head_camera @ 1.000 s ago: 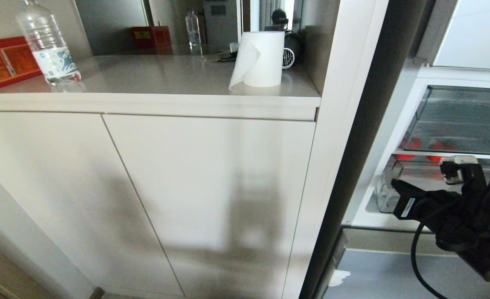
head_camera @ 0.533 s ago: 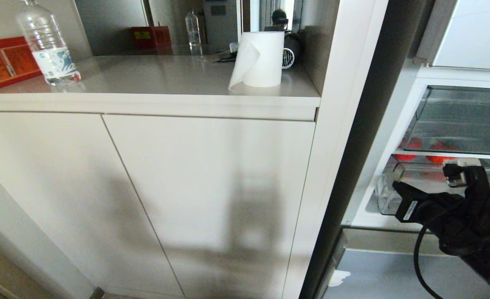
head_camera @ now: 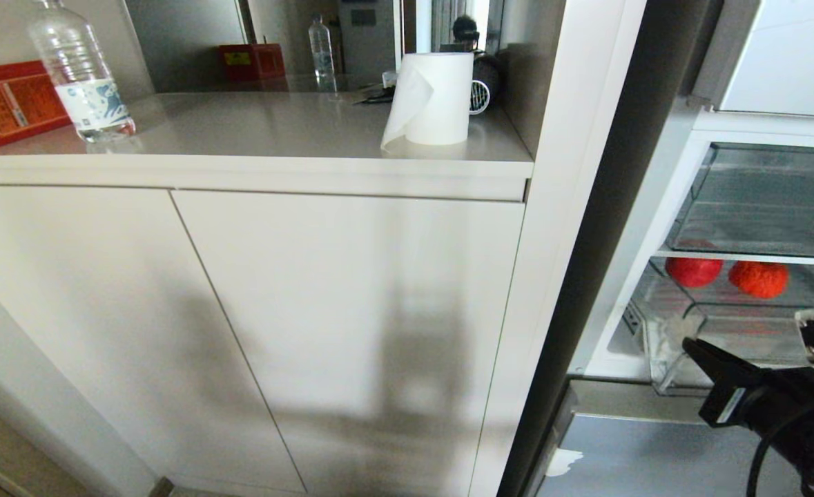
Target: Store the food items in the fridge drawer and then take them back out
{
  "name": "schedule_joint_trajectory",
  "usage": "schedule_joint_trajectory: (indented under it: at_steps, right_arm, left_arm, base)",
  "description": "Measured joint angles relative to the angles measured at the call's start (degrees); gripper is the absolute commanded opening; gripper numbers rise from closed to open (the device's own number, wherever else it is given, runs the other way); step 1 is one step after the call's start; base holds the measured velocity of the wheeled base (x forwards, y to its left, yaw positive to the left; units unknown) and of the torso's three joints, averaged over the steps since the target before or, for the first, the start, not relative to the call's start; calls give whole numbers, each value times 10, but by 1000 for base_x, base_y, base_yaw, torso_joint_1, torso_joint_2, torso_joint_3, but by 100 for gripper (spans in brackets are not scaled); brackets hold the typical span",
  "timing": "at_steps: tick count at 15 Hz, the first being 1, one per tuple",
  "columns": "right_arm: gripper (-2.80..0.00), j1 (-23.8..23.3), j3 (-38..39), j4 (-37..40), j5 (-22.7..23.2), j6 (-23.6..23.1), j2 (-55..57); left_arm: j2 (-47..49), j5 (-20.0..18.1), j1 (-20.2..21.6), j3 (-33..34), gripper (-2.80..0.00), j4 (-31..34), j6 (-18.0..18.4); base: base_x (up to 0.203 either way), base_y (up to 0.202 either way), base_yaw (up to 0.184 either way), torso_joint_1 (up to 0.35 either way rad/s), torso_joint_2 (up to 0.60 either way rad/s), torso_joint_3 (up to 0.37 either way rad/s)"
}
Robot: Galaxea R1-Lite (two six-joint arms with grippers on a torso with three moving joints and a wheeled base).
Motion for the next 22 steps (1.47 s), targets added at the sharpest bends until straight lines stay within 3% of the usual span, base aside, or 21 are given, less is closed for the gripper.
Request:
schedule_joint_trajectory:
  at_steps: [1,7,10,16,19,22]
  right_arm:
    - [0,0,9,8,0,0,-16]
    - [0,1,19,121,-5,-5,-142]
    - [0,1,3,216,-5,-9,-236]
    - [0,-4,-185,503,-14,-11,-361]
    - [0,-9,-224,523,-33,-11,-310]
    - [0,-12,-250,494,-41,-9,-233]
  left_arm:
    - [0,0,0,0,-280,0,0]
    - [0,0,0,0,-280,0,0]
    - [0,0,0,0,-280,0,0]
    - [0,0,0,0,-280,0,0]
    - [0,0,0,0,-280,0,0]
    - [0,0,0,0,-280,0,0]
  base:
    - [0,0,0,0,0,0]
    - [0,0,0,0,0,0]
    - [0,0,0,0,0,0]
    - [0,0,0,0,0,0]
    - [0,0,0,0,0,0]
    - [0,0,0,0,0,0]
